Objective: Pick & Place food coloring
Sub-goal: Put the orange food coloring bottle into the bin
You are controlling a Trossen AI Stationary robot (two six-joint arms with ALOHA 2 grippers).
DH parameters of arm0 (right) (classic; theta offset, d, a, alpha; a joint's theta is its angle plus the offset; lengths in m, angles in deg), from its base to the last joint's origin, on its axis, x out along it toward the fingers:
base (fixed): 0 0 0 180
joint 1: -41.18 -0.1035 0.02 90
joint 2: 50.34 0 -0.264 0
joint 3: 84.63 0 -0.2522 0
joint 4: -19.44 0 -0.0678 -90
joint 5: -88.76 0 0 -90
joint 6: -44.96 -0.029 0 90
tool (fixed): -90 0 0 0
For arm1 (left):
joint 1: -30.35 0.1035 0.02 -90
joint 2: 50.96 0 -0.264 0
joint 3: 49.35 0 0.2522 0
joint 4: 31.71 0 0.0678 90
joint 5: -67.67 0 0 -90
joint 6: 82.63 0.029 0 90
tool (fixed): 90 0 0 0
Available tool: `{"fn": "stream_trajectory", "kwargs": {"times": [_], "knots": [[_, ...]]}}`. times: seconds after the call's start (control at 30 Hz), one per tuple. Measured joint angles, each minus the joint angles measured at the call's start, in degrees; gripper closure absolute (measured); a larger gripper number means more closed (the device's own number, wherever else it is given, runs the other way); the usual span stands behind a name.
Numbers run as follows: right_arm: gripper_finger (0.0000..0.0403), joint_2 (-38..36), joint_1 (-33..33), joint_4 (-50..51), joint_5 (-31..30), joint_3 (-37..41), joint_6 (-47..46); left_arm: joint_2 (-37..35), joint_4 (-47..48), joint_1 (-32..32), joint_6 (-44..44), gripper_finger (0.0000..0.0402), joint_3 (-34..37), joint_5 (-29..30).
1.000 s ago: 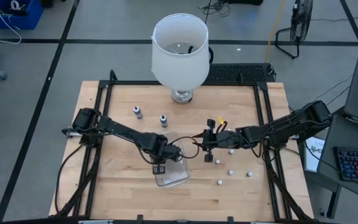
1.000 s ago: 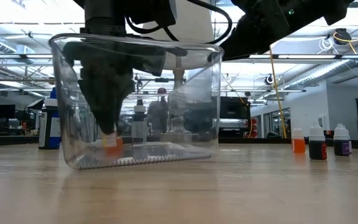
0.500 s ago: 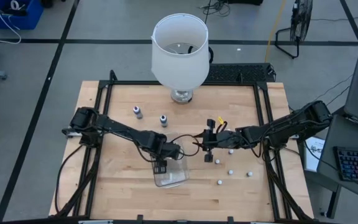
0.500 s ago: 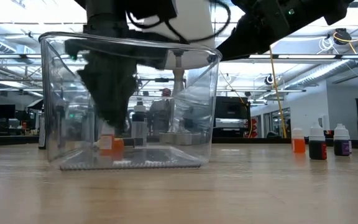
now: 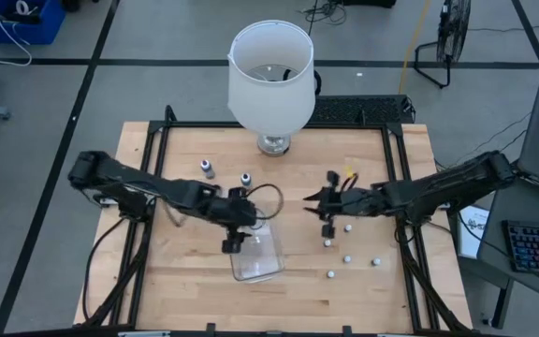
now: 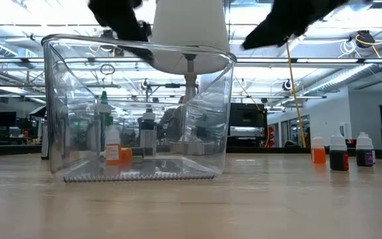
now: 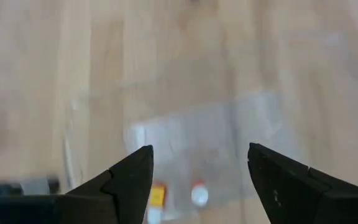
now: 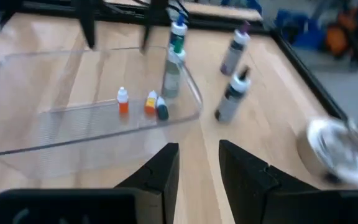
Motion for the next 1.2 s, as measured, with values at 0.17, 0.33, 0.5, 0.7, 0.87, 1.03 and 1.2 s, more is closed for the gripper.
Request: {"fn": "stream_trajectory", "kwargs": {"times": [0.17,0.33,0.5,0.7,0.87,1.03,1.2], "knots": [[0.0299,-6.85,1.12,23.27,-0.05,-6.1,-10.61,-11.98,-13.5,-0.77,2.68,0.0152,13.86,0.16],[0.028,-8.86,2.2,38.81,0.16,-7.64,-15.13,-25.59,-27.31,-0.55,-0.45,0.0152,30.22,2.61],[0.0225,-5.99,5.45,47.29,3.53,-7.59,-18.9,-39.09,-37.75,-0.53,-2.96,0.0147,43.44,10.63],[0.0186,0.33,15.58,49.76,12.8,-7.64,-20.22,-50.57,-44.59,-0.53,-3.08,0.0157,52.19,12.69],[0.0188,6.41,23.01,51.79,19.23,-7.57,-15.8,-54.48,-45.78,-0.58,-3.75,0.0169,55.88,12.72],[0.0196,10.63,25.86,51.09,19.24,-7.59,-12.06,-54.53,-45.72,-1.37,-4.49,0.0183,58.01,14.43],[0.0195,13.33,26.58,48.28,19.22,-7.59,-10.64,-54.74,-46.0,-2.43,-4.44,0.0197,59.51,16.7]]}}
